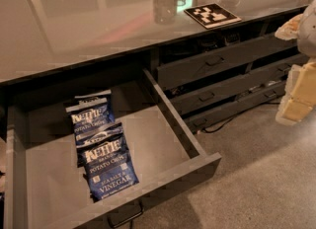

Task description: Pick blue chip bag from top drawer and place on counter

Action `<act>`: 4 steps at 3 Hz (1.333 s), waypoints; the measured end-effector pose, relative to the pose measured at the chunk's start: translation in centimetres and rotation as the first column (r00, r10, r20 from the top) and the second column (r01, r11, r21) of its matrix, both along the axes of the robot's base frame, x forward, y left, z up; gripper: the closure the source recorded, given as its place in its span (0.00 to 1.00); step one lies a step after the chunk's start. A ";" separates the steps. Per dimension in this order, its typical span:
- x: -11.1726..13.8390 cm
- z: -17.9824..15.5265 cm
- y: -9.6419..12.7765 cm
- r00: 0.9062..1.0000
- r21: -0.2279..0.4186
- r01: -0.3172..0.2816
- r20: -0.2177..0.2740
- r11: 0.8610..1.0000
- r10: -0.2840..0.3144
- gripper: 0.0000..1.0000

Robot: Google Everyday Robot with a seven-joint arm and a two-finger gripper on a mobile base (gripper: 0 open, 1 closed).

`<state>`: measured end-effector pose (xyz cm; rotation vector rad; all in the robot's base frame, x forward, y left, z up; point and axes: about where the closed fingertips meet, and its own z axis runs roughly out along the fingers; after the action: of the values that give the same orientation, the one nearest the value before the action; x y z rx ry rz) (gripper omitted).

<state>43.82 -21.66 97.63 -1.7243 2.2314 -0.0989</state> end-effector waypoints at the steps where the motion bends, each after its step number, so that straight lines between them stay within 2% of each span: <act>1: 0.0 0.0 0.0 1.000 0.000 0.000 0.000 1.000 0.000 0.00; 2: 0.1 -0.6 1.7 0.998 0.034 -0.063 0.006 0.997 0.063 0.00; 3: 0.8 -2.0 5.6 0.980 0.109 -0.200 0.032 0.974 0.197 0.00; 4: 1.9 -3.2 10.8 0.936 0.183 -0.353 0.080 0.918 0.344 0.00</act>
Offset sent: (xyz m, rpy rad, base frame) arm 0.0015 0.0397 -0.0193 0.0816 0.0090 0.1516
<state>45.73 -10.86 94.40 -1.9529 1.7976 0.1551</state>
